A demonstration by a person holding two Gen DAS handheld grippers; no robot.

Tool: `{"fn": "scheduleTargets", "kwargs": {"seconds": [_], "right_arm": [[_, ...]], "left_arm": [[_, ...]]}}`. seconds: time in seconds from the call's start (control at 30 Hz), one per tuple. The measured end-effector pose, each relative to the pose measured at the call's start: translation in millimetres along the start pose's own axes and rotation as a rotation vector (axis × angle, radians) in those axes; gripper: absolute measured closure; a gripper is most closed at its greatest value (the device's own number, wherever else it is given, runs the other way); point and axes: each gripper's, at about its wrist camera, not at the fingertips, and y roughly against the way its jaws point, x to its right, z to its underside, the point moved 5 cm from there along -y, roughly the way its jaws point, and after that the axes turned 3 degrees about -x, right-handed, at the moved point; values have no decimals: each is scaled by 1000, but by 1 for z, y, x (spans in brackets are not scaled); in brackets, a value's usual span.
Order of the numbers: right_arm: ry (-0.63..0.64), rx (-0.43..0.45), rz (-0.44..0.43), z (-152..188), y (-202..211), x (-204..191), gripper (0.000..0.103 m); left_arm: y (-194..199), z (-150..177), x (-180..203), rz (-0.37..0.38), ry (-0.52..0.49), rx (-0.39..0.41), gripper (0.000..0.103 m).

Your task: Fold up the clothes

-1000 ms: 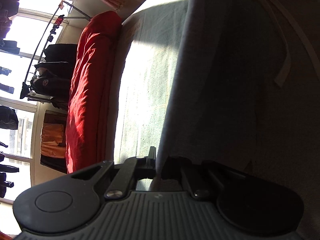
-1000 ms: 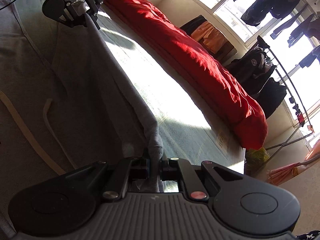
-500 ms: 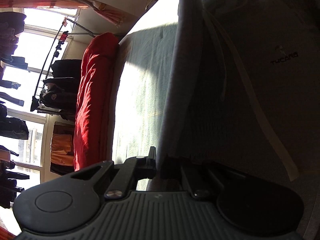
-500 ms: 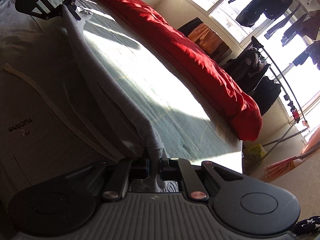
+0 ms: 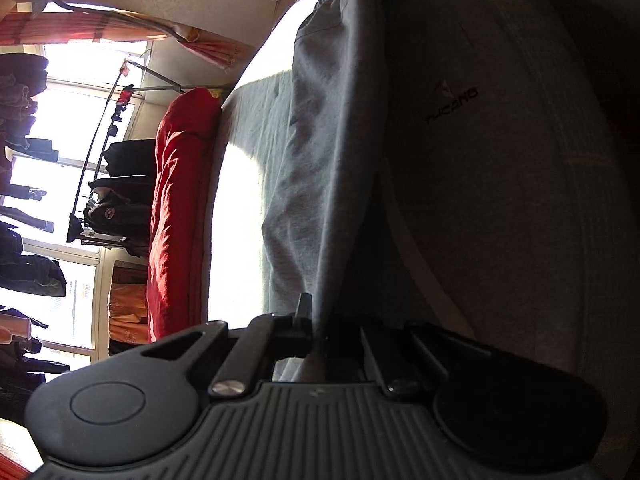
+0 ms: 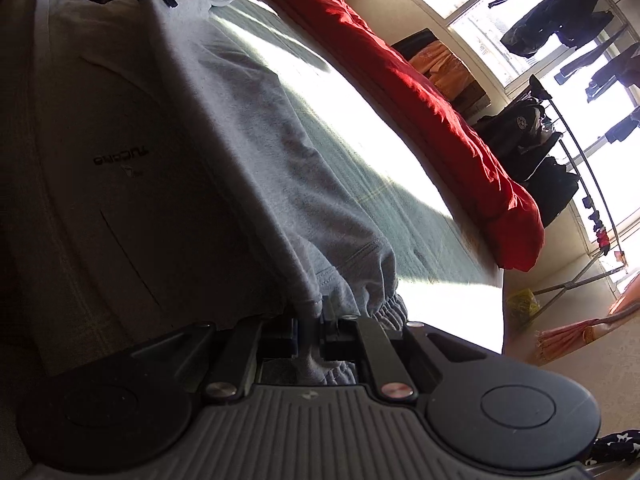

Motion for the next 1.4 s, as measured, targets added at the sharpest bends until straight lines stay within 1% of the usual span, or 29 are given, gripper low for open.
{"fn": "scheduleTargets", "kwargs": {"seconds": [0.07,0.17,0.27,0.33,0.4,0.43,0.5,0.63,0.7,0.77,0.8,0.83,0.87,0.93,1.0,1.07,1.17,1.2,1.33,1.4], "right_arm": [[10,-19,-7,6,-6,-8,94],[3,-21,-2,9,-7,-9,94],[-9,-14,13,8,-2,-2,94],[-22,-7,12,8,2,2,94],[-33,-3,6,9,4,4,94],[-40,-5,0,10,3,4,93],[-43,-12,-8,10,1,1,93],[-41,-18,-11,11,-1,-1,92],[-44,-19,-13,11,-1,-1,92],[-48,-21,-15,11,-1,-1,91],[-50,-21,-16,11,-1,-1,91],[-52,-22,-17,11,-1,-1,91],[-53,-22,-18,11,-1,-1,91],[-48,-23,-14,12,-1,-3,91],[-46,-22,-7,13,0,-3,91],[-54,-20,-8,14,2,-1,91],[-76,-9,-19,18,5,3,89],[-82,-7,-25,20,6,4,88],[-80,-15,-37,27,2,-2,87],[-48,-23,-19,28,0,-9,87]], "left_arm": [[2,-2,10,3,-19,7,101],[13,-4,19,8,-28,31,101],[23,-8,18,3,-17,61,101],[26,-8,15,15,2,62,101],[21,-8,17,20,-5,60,101],[18,-8,19,22,-9,60,98],[13,-7,22,25,-19,58,90],[6,-4,33,40,-51,45,90],[0,0,32,33,-52,26,89],[-7,4,32,24,-52,7,83],[-8,6,31,27,-40,-6,84],[-9,8,31,31,-26,-19,93],[-6,9,29,31,-6,-21,100],[3,8,25,19,22,-12,101],[17,7,19,-22,17,15,102],[32,6,13,-28,33,35,102],[53,4,16,-5,23,64,102],[57,3,19,13,15,66,101],[56,1,37,42,-29,71,101],[56,-1,47,64,-43,76,101]]}}
